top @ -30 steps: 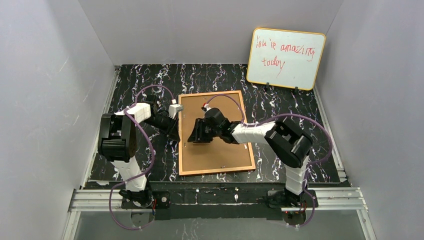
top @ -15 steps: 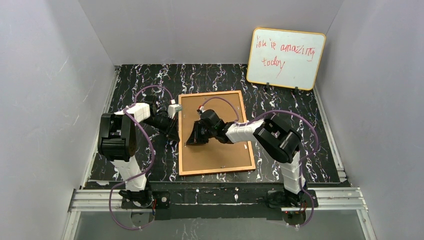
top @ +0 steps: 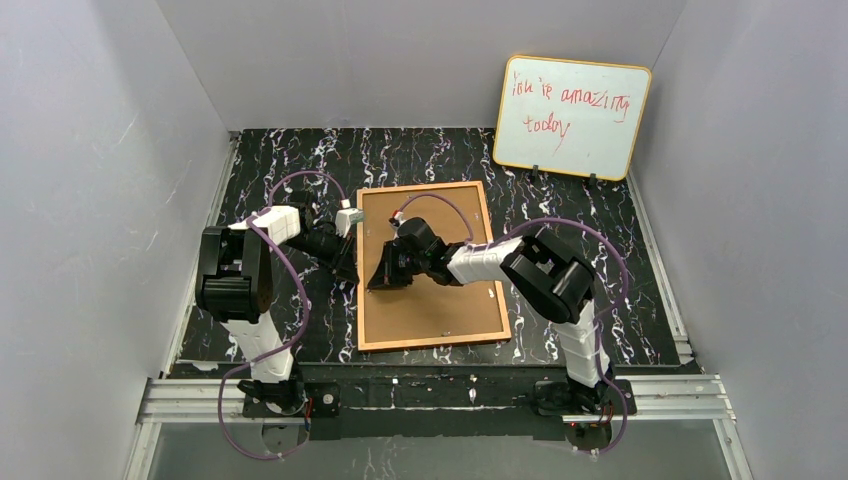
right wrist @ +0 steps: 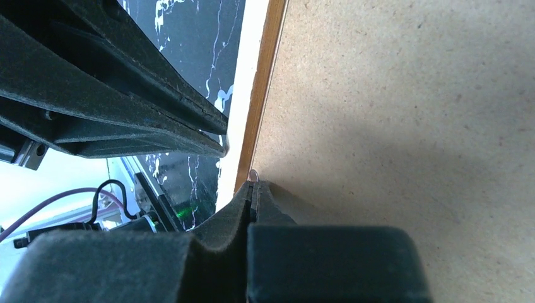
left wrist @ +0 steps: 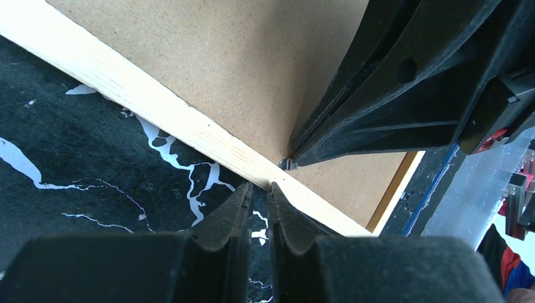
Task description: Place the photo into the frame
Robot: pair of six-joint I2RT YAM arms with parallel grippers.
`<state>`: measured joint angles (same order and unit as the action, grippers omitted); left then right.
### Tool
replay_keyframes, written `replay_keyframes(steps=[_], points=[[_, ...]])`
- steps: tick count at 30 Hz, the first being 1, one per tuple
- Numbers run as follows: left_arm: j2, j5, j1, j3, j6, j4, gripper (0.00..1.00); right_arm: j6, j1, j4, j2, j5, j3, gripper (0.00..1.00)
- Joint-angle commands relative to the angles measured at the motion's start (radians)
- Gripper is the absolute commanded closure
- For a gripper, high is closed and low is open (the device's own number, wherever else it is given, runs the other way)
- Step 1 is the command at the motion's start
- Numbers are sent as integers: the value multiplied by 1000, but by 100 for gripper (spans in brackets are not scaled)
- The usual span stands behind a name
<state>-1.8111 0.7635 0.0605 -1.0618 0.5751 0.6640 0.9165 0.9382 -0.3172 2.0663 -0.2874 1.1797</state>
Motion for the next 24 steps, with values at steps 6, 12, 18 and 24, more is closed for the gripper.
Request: replay_keyframes(steps=[6, 12, 18, 24], points=[[-45, -118, 9, 30, 45, -34, 89, -21, 5, 11, 22, -43, 40, 99], [-47, -118, 9, 29, 45, -34, 89, -31, 4, 21, 30, -68, 54, 99], [-47, -116, 9, 28, 45, -35, 89, -59, -2, 42, 34, -79, 70, 99], [-46, -120, 9, 30, 48, -34, 89, -89, -49, 58, 2, -80, 79, 99]])
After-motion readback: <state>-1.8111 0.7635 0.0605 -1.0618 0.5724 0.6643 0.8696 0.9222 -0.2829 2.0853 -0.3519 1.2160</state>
